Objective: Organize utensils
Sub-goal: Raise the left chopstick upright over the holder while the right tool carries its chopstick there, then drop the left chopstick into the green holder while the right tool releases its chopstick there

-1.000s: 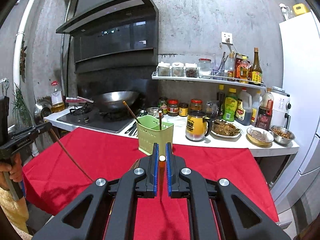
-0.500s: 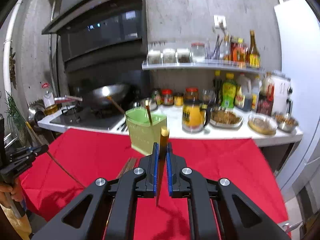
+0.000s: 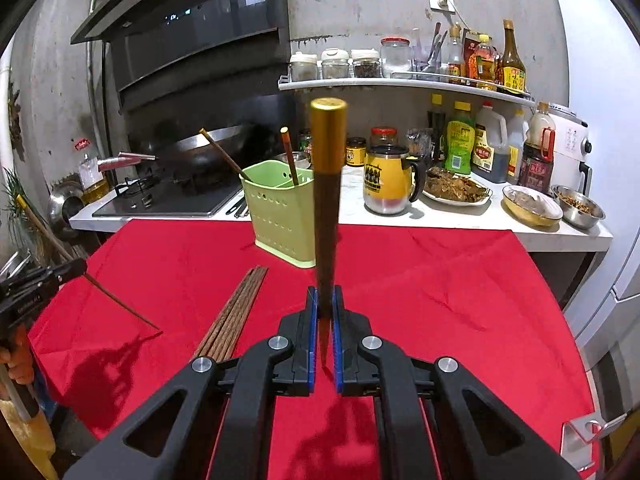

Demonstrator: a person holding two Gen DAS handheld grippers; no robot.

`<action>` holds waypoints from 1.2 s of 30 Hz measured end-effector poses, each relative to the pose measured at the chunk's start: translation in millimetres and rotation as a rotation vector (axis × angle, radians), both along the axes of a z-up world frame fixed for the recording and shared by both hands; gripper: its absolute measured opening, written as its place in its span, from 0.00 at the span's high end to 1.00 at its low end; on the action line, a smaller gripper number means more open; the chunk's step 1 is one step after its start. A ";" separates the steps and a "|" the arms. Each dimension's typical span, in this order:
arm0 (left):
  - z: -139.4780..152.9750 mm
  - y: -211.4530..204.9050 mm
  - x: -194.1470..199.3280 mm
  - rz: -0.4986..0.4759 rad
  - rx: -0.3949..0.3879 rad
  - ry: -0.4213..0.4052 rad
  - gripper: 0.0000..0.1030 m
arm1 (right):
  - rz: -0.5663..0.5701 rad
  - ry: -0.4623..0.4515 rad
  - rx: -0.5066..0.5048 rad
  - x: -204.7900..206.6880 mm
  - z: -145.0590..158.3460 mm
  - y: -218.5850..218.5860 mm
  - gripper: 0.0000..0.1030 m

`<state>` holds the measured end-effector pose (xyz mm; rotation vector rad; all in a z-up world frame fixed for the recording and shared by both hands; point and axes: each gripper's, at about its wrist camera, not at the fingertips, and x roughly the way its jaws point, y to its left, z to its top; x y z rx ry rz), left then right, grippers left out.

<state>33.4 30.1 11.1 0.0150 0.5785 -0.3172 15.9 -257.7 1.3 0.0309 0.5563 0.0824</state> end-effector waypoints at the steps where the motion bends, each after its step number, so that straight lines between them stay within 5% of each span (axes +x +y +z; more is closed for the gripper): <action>1: 4.8 -1.7 3.6 -0.006 0.001 -0.014 0.94 | -0.004 -0.004 -0.003 2.5 1.8 -1.3 0.94; 8: 45.7 -31.8 49.9 -0.058 -0.019 -0.097 0.94 | -0.029 -0.078 -0.008 45.3 32.7 -10.7 0.94; 17: 123.2 -89.6 131.1 -0.102 -0.019 -0.240 0.94 | -0.018 -0.314 0.003 106.5 116.1 -3.1 0.94; 25: 76.1 -127.6 218.0 -0.134 0.057 -0.050 0.94 | 0.056 -0.167 0.045 173.7 82.9 7.7 0.93; 30: 56.0 -130.9 238.9 -0.129 0.071 -0.013 0.93 | 0.069 -0.082 0.058 199.6 58.3 7.1 0.91; 31: 56.3 -130.5 239.8 -0.121 0.073 -0.022 0.93 | 0.060 -0.082 0.058 199.8 57.7 6.4 0.86; 33: 63.5 -125.6 238.5 -0.112 0.055 -0.037 0.80 | 0.049 -0.113 0.055 191.3 63.5 2.9 0.62; 36: 86.0 -110.4 218.2 -0.102 0.011 -0.095 0.73 | 0.034 -0.159 0.047 174.0 78.0 -4.7 0.60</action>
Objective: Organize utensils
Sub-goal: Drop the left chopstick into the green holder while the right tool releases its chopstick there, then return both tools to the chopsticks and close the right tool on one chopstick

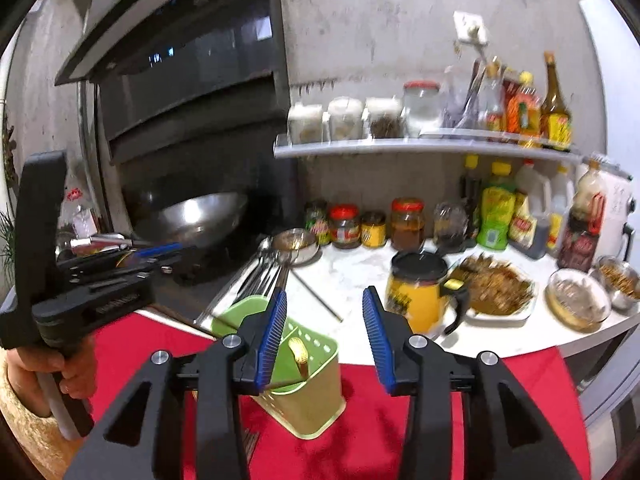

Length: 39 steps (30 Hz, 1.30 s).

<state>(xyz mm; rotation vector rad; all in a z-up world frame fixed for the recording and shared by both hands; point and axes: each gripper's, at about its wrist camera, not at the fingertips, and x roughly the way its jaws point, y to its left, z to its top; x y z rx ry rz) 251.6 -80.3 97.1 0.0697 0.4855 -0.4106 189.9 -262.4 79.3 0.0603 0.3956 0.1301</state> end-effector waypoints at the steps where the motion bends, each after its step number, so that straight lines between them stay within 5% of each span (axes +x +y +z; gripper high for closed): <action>1: 7.2 6.3 -9.8 0.008 -0.012 -0.022 0.73 | -0.012 -0.025 0.004 -12.8 8.1 -4.3 0.60; 4: 24.4 24.7 -39.0 0.028 -0.048 -0.062 0.72 | -0.033 -0.064 0.004 -45.0 20.8 -11.4 0.59; 9: 19.8 55.4 -99.0 0.153 0.017 -0.076 0.62 | -0.041 -0.057 -0.014 -96.5 12.9 -14.0 0.59; 21: -101.8 98.2 -202.4 0.172 0.064 0.149 0.62 | 0.058 0.170 -0.078 -181.6 -95.9 33.3 0.59; 29: -155.4 117.0 -210.6 0.192 0.043 0.281 0.62 | 0.126 0.293 -0.078 -178.8 -144.9 67.8 0.59; 36: -169.6 124.3 -198.1 0.212 0.040 0.328 0.62 | 0.135 0.363 -0.086 -164.9 -168.9 83.1 0.59; 38: -172.9 121.2 -196.8 0.199 0.047 0.335 0.62 | 0.139 0.387 -0.081 -157.6 -175.6 86.9 0.61; 39: -174.9 118.9 -196.1 0.193 0.052 0.341 0.62 | 0.144 0.398 -0.071 -154.6 -178.5 87.9 0.70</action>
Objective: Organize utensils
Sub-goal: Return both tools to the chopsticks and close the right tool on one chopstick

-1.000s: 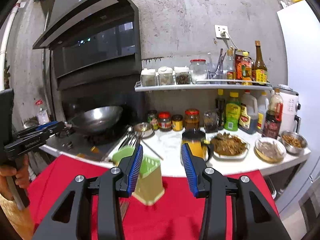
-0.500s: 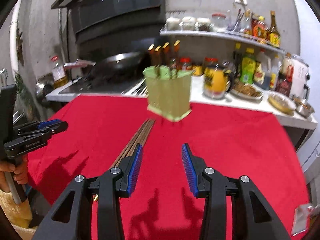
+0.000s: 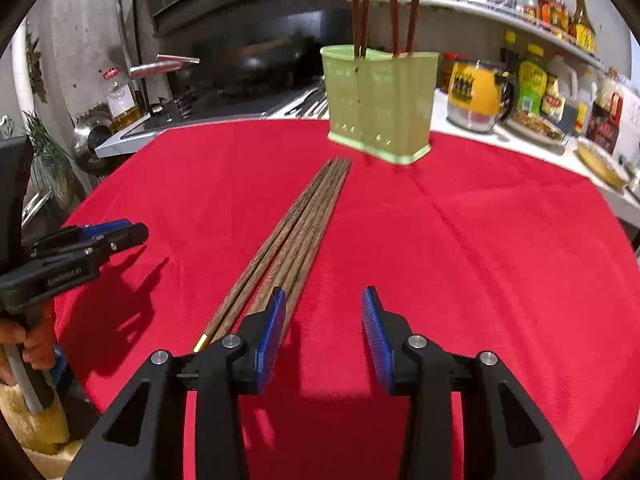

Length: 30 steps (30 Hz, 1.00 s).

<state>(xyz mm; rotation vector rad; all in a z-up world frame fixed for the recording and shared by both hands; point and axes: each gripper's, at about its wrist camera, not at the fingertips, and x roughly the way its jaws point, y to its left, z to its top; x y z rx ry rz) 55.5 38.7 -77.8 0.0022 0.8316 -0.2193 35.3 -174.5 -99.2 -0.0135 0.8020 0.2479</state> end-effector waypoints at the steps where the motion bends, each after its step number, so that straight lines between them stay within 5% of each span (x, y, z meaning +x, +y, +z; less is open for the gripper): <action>1: -2.0 -1.2 1.2 -0.007 0.000 0.006 0.62 | 0.009 0.016 0.006 3.8 -3.2 2.6 0.74; 3: -3.8 -3.6 2.9 -0.013 0.001 0.014 0.62 | 0.017 0.029 -0.009 9.0 -7.7 8.3 0.83; 20: -10.8 -16.7 10.5 -0.042 -0.008 0.049 0.62 | 0.003 0.064 -0.075 35.5 -20.7 17.5 0.85; 30: -12.5 -46.4 8.1 -0.160 -0.073 0.103 0.62 | -0.069 0.066 -0.077 23.3 -20.4 -29.0 0.93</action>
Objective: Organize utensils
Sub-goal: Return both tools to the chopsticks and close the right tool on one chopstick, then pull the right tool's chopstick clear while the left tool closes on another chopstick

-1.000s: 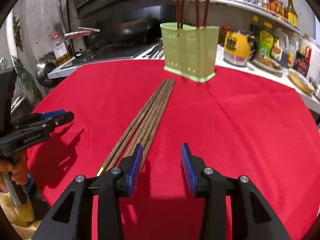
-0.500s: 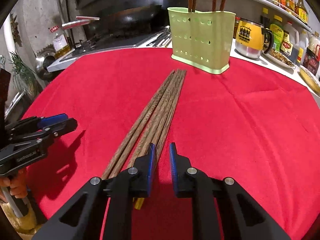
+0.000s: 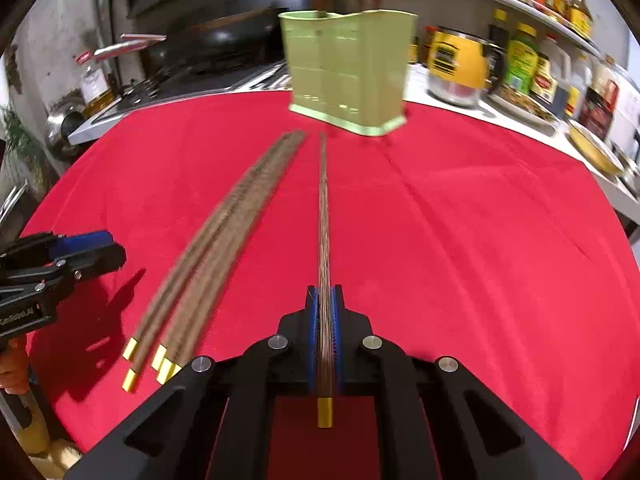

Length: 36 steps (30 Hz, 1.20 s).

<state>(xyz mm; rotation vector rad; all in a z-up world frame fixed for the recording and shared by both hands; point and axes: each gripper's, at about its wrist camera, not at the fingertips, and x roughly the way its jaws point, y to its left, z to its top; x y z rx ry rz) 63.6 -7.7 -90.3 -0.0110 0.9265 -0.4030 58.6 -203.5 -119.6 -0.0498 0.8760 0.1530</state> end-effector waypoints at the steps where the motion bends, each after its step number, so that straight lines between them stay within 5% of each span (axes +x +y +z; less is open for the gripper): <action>1: -0.7 -4.3 -0.3 -0.015 -0.007 0.007 0.62 | -0.010 -0.001 -0.001 -1.8 0.1 -4.0 0.93; 14: -9.1 -41.9 5.1 -0.049 0.073 0.028 0.68 | -0.059 -0.009 0.017 -13.3 -0.2 -30.1 0.93; 23: -12.1 -53.7 4.3 -0.047 0.298 -0.064 0.68 | -0.037 -0.018 0.006 -14.5 -0.9 -20.7 0.92; 31: -12.1 -5.0 3.5 -0.003 0.216 -0.054 0.67 | -0.048 -0.013 0.047 -19.9 -1.5 -32.0 0.90; 36: -12.5 2.9 -24.5 -0.034 0.190 -0.072 0.65 | -0.023 -0.030 0.092 -35.1 -2.4 -36.0 0.79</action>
